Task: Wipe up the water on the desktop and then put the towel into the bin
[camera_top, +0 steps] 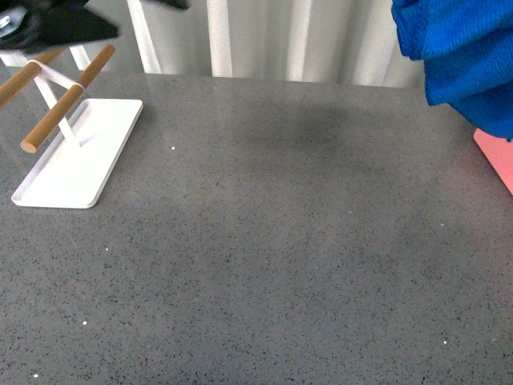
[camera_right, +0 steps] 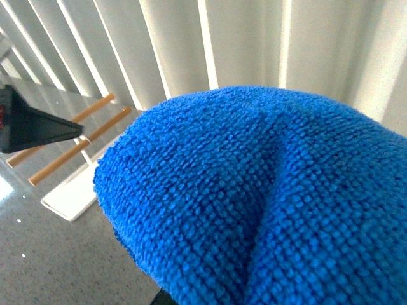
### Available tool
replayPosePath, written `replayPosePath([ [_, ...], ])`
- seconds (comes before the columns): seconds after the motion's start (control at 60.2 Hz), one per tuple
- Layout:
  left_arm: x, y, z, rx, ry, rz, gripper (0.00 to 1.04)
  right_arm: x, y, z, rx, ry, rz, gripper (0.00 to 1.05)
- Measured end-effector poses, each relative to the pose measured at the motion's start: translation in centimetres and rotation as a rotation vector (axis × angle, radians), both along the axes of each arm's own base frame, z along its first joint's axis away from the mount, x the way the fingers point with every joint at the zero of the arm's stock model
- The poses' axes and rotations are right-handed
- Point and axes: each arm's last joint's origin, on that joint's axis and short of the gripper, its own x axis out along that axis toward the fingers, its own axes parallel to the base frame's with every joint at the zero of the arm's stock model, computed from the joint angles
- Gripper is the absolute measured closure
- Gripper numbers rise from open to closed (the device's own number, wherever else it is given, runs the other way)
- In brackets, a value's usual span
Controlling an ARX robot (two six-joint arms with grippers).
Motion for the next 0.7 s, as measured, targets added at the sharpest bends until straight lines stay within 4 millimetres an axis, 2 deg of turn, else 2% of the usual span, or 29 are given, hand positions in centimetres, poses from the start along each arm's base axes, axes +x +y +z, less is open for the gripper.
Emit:
replayPosePath([
  [0.066,-1.5,2.6,-1.9,0.047,0.021,-0.02,0.06,-0.2,-0.8,-0.9,-0.023,0.047,-0.016,0.98],
  [0.1,-2.1,3.3,-2.3,0.049,0.032,-0.028,0.05,-0.2,-1.1,-1.3,-0.029,0.068,-0.023,0.98],
  [0.15,-4.2,5.2,-3.0,0.067,0.039,-0.054,0.08,-0.3,-1.8,-1.9,-0.037,0.1,-0.036,0.98],
  [0.233,-6.9,7.3,-3.0,0.082,0.019,-0.064,0.07,-0.5,-2.8,-3.0,-0.058,0.149,-0.072,0.98],
  [0.266,-8.8,8.5,-2.6,0.087,0.0,-0.071,0.07,-0.5,-3.3,-3.5,-0.067,0.167,-0.088,0.98],
  [0.415,-14.3,11.6,-1.8,0.082,-0.03,-0.037,0.07,-0.4,-3.9,-4.6,-0.094,0.199,-0.099,0.98],
  [0.498,-15.6,12.0,-2.3,0.225,-0.267,0.14,0.21,-0.3,-3.8,-4.8,-0.098,0.203,-0.094,0.98],
  [0.581,-17.4,11.8,-2.6,0.283,-0.475,0.218,0.35,-0.3,-3.7,-4.8,-0.104,0.203,-0.095,0.98],
  [0.698,-18.7,11.1,-2.4,0.3,-0.576,0.237,0.53,-0.3,-3.5,-4.8,-0.111,0.202,-0.089,0.98],
])
